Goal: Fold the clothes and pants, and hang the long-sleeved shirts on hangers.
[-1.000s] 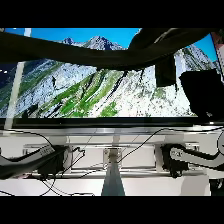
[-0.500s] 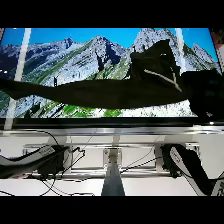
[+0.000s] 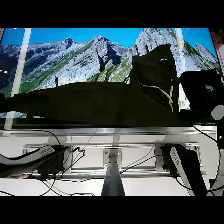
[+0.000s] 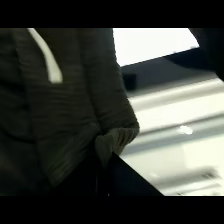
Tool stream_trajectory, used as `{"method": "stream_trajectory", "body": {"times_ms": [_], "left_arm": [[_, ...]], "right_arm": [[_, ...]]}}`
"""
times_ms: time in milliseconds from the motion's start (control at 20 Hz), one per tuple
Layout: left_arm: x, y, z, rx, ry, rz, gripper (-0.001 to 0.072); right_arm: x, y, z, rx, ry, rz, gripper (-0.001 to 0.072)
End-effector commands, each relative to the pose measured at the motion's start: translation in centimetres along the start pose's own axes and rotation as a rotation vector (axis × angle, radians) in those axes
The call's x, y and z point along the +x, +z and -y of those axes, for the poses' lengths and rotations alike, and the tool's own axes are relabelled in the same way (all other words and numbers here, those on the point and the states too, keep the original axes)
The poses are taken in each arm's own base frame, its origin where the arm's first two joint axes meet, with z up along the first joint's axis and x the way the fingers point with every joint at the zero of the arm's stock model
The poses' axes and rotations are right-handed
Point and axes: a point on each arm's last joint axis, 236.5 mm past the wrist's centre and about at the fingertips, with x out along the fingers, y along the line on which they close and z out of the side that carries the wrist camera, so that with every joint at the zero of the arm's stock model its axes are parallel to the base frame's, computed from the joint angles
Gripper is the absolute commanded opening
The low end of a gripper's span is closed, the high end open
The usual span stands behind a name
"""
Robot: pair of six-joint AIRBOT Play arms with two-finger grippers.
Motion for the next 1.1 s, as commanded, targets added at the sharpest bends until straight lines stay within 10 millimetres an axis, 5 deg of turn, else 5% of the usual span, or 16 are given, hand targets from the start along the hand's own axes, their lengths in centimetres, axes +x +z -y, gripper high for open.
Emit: {"method": "stream_trajectory", "body": {"times_ms": [0, 150, 350, 600, 650, 750, 850, 900, 1050], "left_arm": [[1.3, -3.3, -2.0, 0.049, 0.085, -0.158, 0.0014], [3.3, -4.4, -1.2, 0.066, 0.057, -0.222, 0.0015], [5.8, -8.4, 0.8, 0.095, -0.019, -0.43, 0.0015], [8.0, -9.4, 1.3, 0.12, -0.044, -0.51, 0.0015], [8.2, -9.1, 1.0, 0.124, -0.031, -0.499, 0.0015], [8.4, -8.5, 0.2, 0.119, 0.006, -0.472, 0.0032], [8.4, -8.4, 0.2, 0.09, 0.015, -0.467, 0.0393], [8.4, -8.1, 0.2, 0.059, 0.026, -0.461, 0.0475], [7.0, -5.5, -0.2, -0.078, 0.083, -0.399, 0.0475]], "right_arm": [[0.0, -2.5, 2.6, -0.08, -0.109, -0.101, 0.0029], [-0.1, -2.9, 2.7, -0.105, -0.109, -0.119, 0.0029], [-0.2, -3.5, 2.7, -0.14, -0.106, -0.148, 0.0029], [-0.2, -3.5, 2.7, -0.157, -0.104, -0.149, 0.0043], [-0.1, -3.5, 2.7, -0.157, -0.103, -0.147, 0.016], [-0.1, -3.2, 2.7, -0.157, -0.104, -0.137, 0.0564], [0.0, -2.3, 2.4, -0.159, -0.096, -0.096, 0.0572], [0.1, -1.5, 2.0, -0.158, -0.082, -0.059, 0.0572], [0.0, 2.8, -0.5, -0.141, 0.01, 0.123, 0.0571]]}}
